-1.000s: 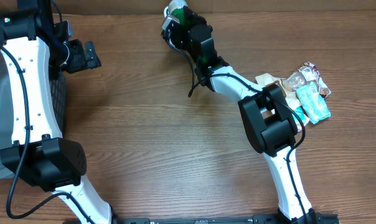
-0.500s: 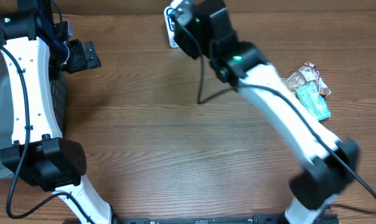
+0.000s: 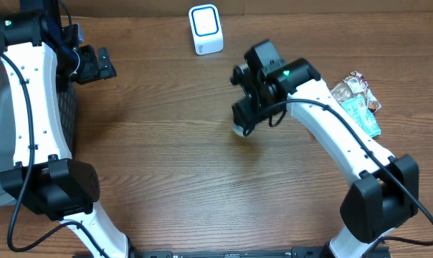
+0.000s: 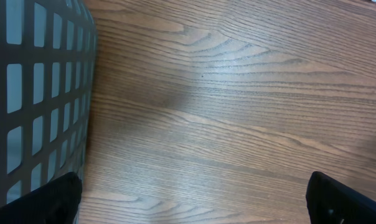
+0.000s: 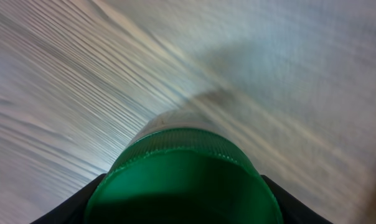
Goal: Scan the item barcode
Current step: 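Carry the jar right and lower it beside the scanned pile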
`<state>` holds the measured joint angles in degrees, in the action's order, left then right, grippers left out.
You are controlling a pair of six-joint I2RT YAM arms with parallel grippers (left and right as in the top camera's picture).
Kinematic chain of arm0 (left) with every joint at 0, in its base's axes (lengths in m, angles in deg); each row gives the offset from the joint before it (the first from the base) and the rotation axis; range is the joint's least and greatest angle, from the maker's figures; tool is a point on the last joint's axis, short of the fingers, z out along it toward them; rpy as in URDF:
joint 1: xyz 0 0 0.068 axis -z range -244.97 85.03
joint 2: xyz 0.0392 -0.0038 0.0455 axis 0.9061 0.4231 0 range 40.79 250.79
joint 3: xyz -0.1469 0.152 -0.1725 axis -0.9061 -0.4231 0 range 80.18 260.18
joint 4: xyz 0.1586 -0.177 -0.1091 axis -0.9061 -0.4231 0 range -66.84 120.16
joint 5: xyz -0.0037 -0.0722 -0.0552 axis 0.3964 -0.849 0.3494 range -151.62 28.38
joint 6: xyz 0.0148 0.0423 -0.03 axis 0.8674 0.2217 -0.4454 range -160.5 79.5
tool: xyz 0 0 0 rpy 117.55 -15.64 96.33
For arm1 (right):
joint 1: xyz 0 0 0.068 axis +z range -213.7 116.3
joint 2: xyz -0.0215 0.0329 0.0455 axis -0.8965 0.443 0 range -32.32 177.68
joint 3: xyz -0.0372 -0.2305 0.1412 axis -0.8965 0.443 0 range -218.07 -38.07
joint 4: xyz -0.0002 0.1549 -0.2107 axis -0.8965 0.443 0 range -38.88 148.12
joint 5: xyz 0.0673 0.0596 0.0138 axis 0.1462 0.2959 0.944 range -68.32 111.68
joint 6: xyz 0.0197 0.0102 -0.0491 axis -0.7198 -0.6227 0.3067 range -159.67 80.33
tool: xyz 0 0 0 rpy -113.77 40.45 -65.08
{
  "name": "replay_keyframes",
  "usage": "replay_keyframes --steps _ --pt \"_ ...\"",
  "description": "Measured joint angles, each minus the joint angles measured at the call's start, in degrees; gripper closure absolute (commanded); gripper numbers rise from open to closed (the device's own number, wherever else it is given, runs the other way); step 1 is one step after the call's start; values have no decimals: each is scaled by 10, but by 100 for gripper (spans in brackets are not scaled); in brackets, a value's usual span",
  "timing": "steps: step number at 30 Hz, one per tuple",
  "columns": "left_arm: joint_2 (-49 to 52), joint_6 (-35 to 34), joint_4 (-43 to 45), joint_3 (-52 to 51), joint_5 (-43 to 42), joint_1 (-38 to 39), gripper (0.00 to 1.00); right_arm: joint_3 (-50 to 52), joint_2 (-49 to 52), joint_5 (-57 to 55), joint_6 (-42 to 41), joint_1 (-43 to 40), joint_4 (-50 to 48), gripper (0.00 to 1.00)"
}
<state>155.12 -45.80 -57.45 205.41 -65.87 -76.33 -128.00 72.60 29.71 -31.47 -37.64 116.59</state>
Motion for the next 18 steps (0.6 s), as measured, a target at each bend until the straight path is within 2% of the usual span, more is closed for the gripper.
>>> replay_keyframes --steps 7,18 --pt "0 0 0 0 0 0 0 111 5 -41 -28 -79 -63 55" --pt "0 0 0 0 0 0 0 131 5 -80 -73 -218 -69 57"
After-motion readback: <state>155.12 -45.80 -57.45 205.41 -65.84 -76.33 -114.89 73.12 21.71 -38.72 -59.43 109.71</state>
